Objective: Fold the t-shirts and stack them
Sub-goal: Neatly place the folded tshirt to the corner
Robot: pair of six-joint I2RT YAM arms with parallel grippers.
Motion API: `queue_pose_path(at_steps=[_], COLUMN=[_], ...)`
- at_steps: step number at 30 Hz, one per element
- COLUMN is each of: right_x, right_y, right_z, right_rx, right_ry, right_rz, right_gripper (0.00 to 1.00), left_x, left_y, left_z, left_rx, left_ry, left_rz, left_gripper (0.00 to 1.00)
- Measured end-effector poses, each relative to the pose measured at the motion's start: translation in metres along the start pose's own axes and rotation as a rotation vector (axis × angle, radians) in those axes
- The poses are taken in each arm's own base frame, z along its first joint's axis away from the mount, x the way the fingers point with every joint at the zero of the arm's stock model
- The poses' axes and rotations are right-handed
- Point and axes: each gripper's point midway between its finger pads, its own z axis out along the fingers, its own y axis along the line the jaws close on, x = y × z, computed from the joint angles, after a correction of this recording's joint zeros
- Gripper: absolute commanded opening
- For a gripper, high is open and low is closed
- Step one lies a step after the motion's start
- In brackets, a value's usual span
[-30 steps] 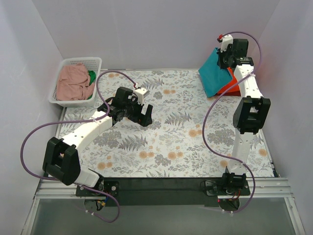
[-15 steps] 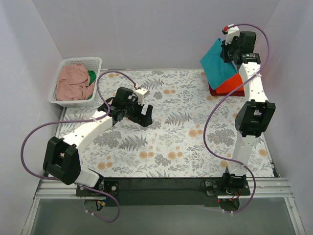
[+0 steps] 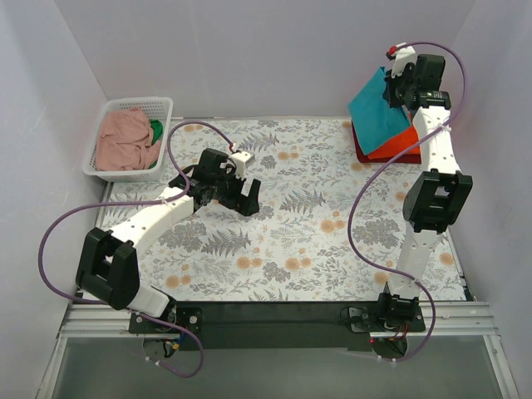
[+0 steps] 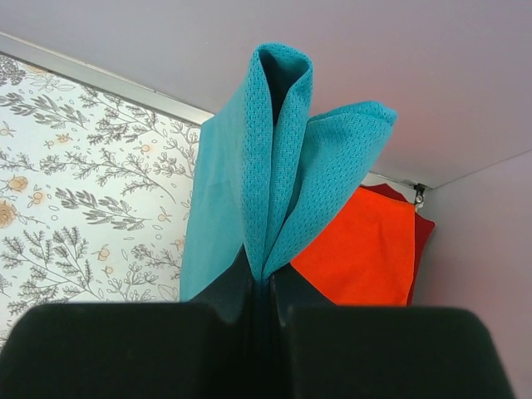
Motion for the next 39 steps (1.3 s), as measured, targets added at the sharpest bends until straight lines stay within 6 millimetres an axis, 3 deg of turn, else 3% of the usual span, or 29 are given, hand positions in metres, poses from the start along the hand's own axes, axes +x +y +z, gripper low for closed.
queue_pose_path(at_steps=[6, 17, 34, 35, 38, 39], right_x=[0.008, 0.044, 0.076, 0.080, 0.089, 0.091], right_y=[-0.009, -0.024, -0.069, -0.071, -0.081, -0.084], right_z=[0.002, 0.021, 0.039, 0.042, 0.049, 0.050], right_rx=[0.004, 0.001, 0.055, 0.058, 0.094, 0.110], right_ry=[0.011, 0.071, 0.091, 0.094, 0.107, 0.112], right_rz=[-0.023, -0.038, -0.131, -0.136, -0.146, -0.147], right_gripper=[0.01, 0.01, 0.02, 0.22, 0.65, 0.69], left_x=[0.004, 0.006, 0.004, 0.005, 0.007, 0.007], left_y=[0.000, 0.000, 0.000, 0.000, -0.001, -0.001], left_z=[0.004, 0.010, 0.013, 0.013, 0.012, 0.012], left_rx=[0.009, 0.013, 0.021, 0.022, 0.024, 0.024], left_ry=[0.016, 0.041, 0.065, 0.070, 0.080, 0.082], left_rz=[-0.008, -0.027, -0.032, -0.033, -0.036, -0.037], left_gripper=[0.98, 0.98, 0.98, 0.98, 0.98, 0.98])
